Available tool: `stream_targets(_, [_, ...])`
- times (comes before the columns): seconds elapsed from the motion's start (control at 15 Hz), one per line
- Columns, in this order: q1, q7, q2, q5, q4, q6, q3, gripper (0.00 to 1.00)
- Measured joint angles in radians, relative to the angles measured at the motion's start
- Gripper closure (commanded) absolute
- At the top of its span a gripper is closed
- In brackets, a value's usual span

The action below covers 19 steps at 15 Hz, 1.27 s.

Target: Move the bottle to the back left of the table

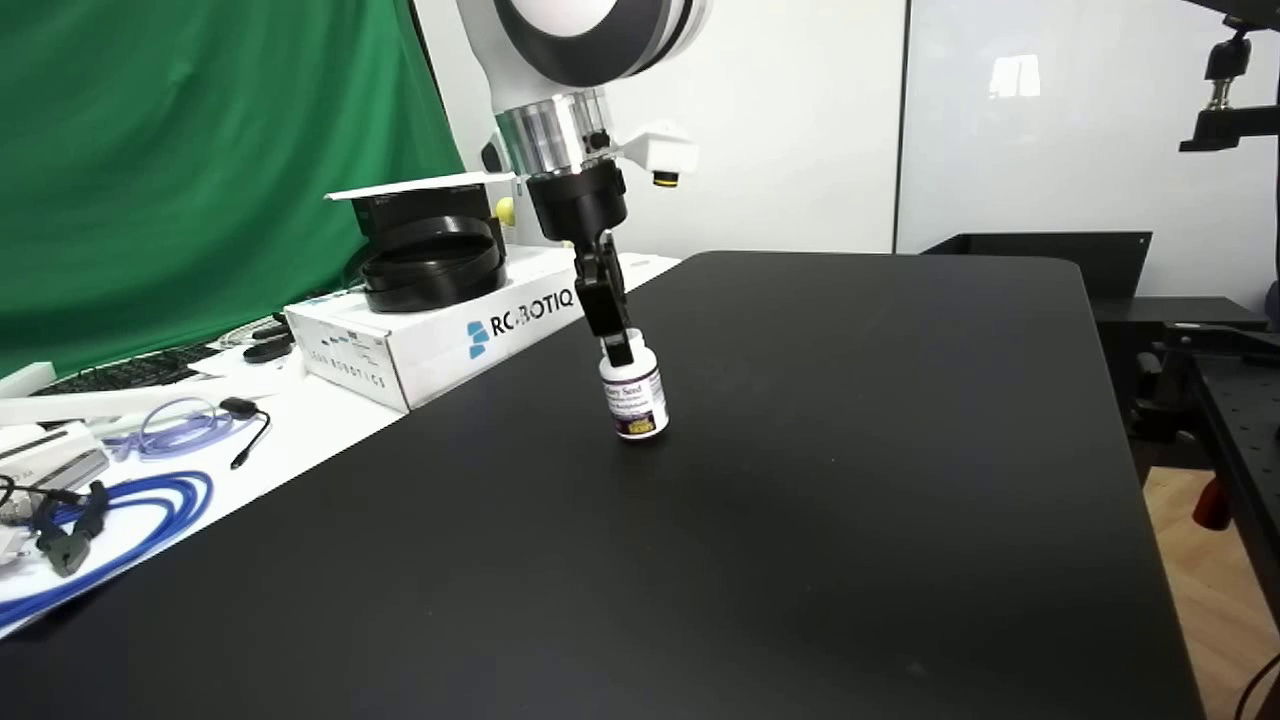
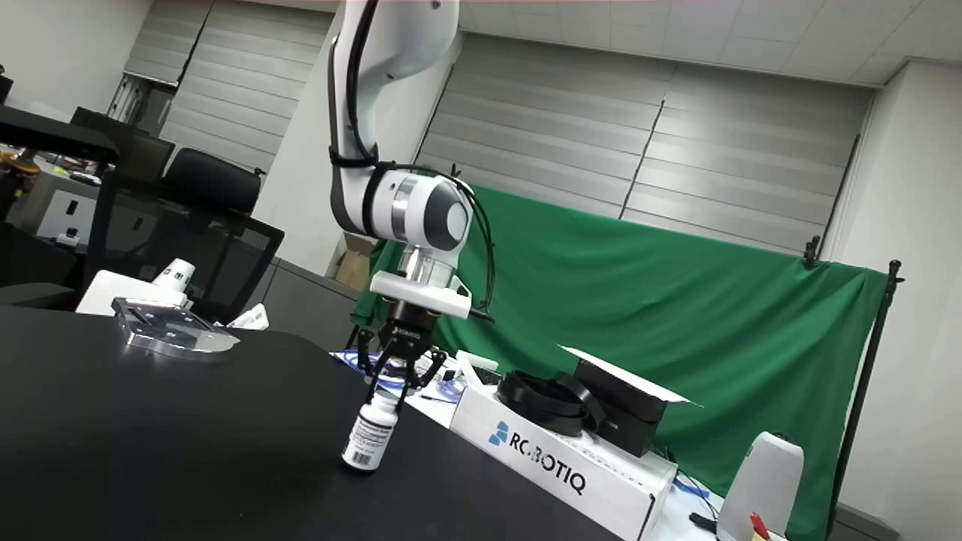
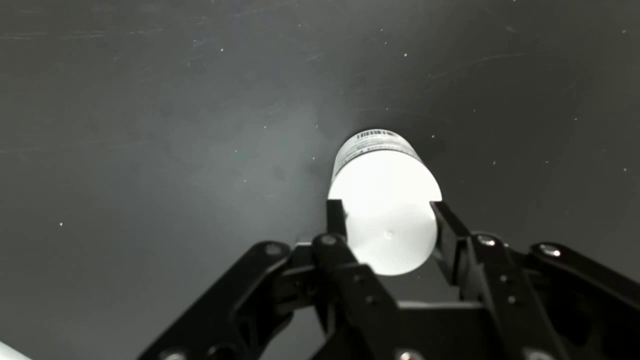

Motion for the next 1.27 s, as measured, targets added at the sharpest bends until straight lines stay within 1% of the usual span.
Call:
stream_targets(0.27, [0.0,0.0,-0.002,0.002,0.0,0.0,0.001,0.04])
stream_targets(0.33, [0.0,0.0,-0.005,0.003,0.002,0.0,0.001,0.01])
stream_targets(0.67, [0.0,-0.001,-0.06,0.005,0.008,-0.004,0.003,0.0])
stream_targets(1.07, [-0.004,-0.032,-0.156,0.021,-0.008,-0.102,0.004,0.0])
stream_targets(1.27, [-0.004,-0.033,-0.166,0.021,-0.024,-0.107,0.004,0.0])
